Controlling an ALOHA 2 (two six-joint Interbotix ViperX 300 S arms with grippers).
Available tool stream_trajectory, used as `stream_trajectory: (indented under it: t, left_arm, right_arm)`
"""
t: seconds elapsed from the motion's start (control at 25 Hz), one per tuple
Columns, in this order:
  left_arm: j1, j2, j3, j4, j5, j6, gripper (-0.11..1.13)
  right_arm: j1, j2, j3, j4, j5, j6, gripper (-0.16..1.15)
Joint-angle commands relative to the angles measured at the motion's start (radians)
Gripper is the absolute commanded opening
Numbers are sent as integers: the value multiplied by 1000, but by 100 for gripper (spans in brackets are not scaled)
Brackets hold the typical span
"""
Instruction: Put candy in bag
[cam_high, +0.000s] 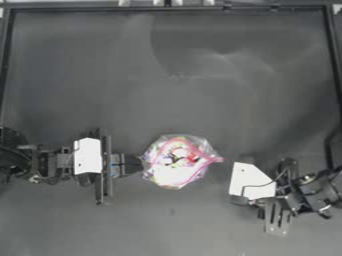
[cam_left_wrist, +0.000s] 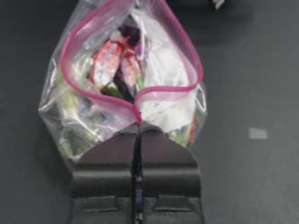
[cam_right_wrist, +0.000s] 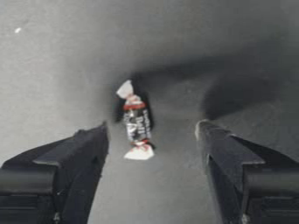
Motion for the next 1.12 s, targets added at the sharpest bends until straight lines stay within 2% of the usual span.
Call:
stream_trajectory:
  t: [0.04, 0.84, 1.0, 1.12]
  left_arm:
    - [-2, -15, -15, 0, -12, -2, 12]
    - [-3, -12, -15, 0, -20, -2, 12]
    - [-5, -12, -15, 0, -21, -2, 12]
    - [-5, -12, -15, 0, -21, -2, 12]
  right_arm:
    - [2, -15, -5, -6, -3, 3, 91]
    - [15, 41, -5, -9, -41, 44, 88]
    - [15, 49, -2, -8, -46, 55, 79]
    - [15, 54, 2, -6, -46, 66, 64]
